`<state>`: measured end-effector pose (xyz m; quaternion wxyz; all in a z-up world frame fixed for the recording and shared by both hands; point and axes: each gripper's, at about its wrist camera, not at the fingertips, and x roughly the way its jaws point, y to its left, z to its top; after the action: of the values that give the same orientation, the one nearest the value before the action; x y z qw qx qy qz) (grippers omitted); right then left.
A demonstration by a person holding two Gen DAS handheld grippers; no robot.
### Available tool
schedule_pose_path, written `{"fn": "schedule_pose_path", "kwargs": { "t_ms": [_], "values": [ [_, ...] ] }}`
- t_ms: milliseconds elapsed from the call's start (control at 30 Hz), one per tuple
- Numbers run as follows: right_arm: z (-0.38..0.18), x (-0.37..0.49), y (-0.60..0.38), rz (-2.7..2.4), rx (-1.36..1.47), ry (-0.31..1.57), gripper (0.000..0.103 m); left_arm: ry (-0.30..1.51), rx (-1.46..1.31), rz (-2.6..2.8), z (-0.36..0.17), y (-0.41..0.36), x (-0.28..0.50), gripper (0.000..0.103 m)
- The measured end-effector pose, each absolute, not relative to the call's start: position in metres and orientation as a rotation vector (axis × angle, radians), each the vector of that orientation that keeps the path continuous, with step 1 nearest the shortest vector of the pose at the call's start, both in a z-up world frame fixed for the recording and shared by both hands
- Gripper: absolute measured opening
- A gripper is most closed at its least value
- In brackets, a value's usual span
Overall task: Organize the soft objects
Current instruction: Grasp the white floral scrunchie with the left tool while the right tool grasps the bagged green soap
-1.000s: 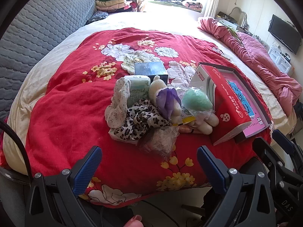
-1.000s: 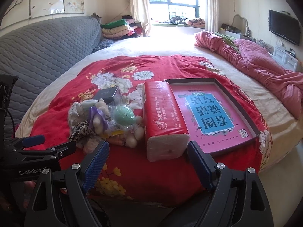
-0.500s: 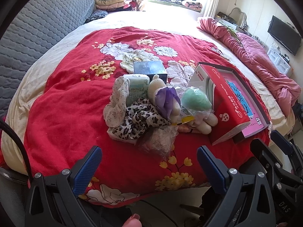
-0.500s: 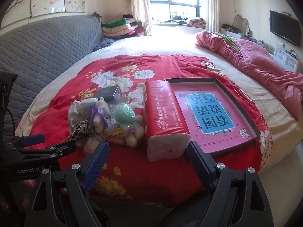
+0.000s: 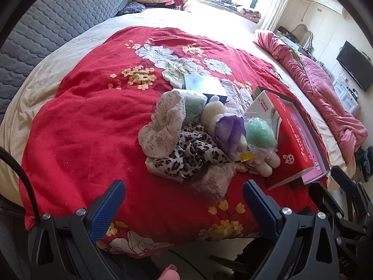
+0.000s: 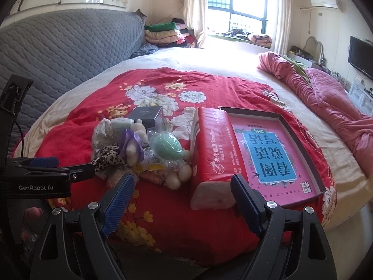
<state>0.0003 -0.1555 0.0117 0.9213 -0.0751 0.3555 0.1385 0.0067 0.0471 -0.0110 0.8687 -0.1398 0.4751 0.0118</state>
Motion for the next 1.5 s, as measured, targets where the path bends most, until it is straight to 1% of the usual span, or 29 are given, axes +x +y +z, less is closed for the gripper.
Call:
{"fn": "schedule_pose_path", "kwargs": {
  "t_ms": [200, 467, 633, 833, 1033, 1133, 1200, 1300, 1333, 1367, 1400, 1433, 1500],
  "values": [
    [0.005, 0.016, -0.146, 0.305, -0.193, 0.746, 0.085, 0.973, -0.347, 0.048, -0.017, 0.073, 0.021, 0.101],
    [-0.002, 0.044, -0.135, 0.344, -0.264, 0.748, 0.085, 0.996, -0.394, 0.072, -0.032, 0.091, 0.055, 0.101],
    [-0.011, 0.068, -0.125, 0.361, -0.345, 0.761, 0.085, 0.996, -0.387, 0.060, -0.038, 0.091, 0.073, 0.097],
    [-0.025, 0.096, -0.106, 0.402, -0.473, 0.777, 0.085, 1.011, -0.391, 0.028, -0.049, 0.093, 0.084, 0.087],
    [-0.035, 0.117, -0.096, 0.430, -0.521, 0.803, 0.085, 0.998, -0.401, 0.009, -0.052, 0.097, 0.088, 0.082],
    [-0.039, 0.121, -0.090, 0.447, -0.544, 0.802, 0.079, 0.997, -0.407, -0.004, -0.053, 0.098, 0.092, 0.079],
    [-0.042, 0.123, -0.086, 0.478, -0.537, 0.829, 0.065, 1.002, -0.409, -0.016, -0.054, 0.098, 0.095, 0.075],
    [-0.045, 0.125, -0.081, 0.502, -0.525, 0.846, 0.054, 1.003, -0.416, -0.024, -0.055, 0.098, 0.097, 0.072],
    [-0.046, 0.125, -0.079, 0.509, -0.522, 0.850, 0.052, 1.003, -0.420, -0.031, -0.056, 0.098, 0.098, 0.071],
    [-0.047, 0.125, -0.078, 0.517, -0.515, 0.854, 0.046, 1.005, -0.422, -0.039, -0.057, 0.098, 0.099, 0.068],
    [-0.047, 0.125, -0.078, 0.520, -0.506, 0.858, 0.043, 1.008, -0.427, -0.043, -0.058, 0.099, 0.100, 0.063],
    [-0.047, 0.125, -0.078, 0.521, -0.500, 0.858, 0.043, 1.010, -0.436, -0.050, -0.060, 0.099, 0.101, 0.059],
    [-0.047, 0.123, -0.080, 0.516, -0.480, 0.857, 0.041, 1.013, -0.445, -0.063, -0.062, 0.100, 0.102, 0.040]
  ]
}}
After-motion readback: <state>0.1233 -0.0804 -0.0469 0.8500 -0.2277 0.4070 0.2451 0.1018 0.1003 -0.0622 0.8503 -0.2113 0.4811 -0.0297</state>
